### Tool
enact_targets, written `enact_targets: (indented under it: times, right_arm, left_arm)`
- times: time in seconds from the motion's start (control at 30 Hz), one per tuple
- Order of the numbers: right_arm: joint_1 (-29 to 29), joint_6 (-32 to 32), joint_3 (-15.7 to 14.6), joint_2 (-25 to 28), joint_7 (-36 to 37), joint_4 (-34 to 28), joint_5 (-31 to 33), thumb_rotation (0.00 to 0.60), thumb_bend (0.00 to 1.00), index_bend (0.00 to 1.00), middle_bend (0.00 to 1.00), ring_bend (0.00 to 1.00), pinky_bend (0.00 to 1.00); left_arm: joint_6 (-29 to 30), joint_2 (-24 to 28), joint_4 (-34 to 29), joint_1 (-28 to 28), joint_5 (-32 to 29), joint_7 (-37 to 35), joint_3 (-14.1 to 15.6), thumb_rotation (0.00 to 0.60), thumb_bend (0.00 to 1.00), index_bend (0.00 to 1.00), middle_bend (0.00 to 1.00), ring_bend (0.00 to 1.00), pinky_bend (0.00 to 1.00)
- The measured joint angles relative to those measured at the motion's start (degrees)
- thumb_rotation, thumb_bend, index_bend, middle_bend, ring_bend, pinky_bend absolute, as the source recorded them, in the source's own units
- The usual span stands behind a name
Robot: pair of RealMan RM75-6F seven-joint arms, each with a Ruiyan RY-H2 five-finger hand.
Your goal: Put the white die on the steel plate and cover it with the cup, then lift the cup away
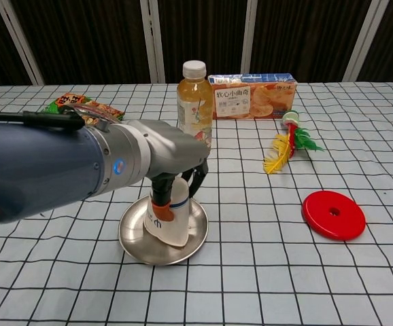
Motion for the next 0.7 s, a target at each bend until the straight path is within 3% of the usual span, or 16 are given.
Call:
enact_targets:
  times: [0.2, 0.33, 0.5, 0.7]
  right_arm:
    - [-0.04, 0.04, 0.06, 0.07, 0.21, -0.02, 0.00, 0.600, 0.06, 0.17, 0.14, 0.13, 0.00]
    - [-0.05, 0.06, 0.06, 0.10, 0.18, -0.10, -0.04, 0.600, 0.06, 0.17, 0.14, 0.13, 0.00]
    - [-0.04, -0.10, 0.08, 0.12, 0.13, -0.18, 0.08, 0.600, 0.06, 0.17, 0.14, 0.13, 0.00]
    - [-0.02, -0.31, 0.13, 0.24, 0.18, -0.45, 0.28, 0.600, 0.06, 0.17, 0.14, 0.13, 0.00]
  left_arm:
    - [-0.86, -0.59, 1.29, 0.39, 4.06, -2.07, 1.17, 0.600, 0.43, 0.48, 0.35, 0.30, 0.38]
    - [-1.82, -0.46, 1.78, 1.18, 7.31, -4.45, 2.34, 0.600, 0.37, 0.29, 0.18, 0.17, 0.31]
    - [-3.46, 1.72, 0.43, 2.19, 8.25, -6.54, 3.23, 0.600, 0.25, 0.12, 0.02, 0.01, 0.20]
    - [-5.14, 5.91, -2.72, 2.62, 8.41, -7.30, 4.12, 0.600, 0.20, 0.00, 0.00, 0.00, 0.13]
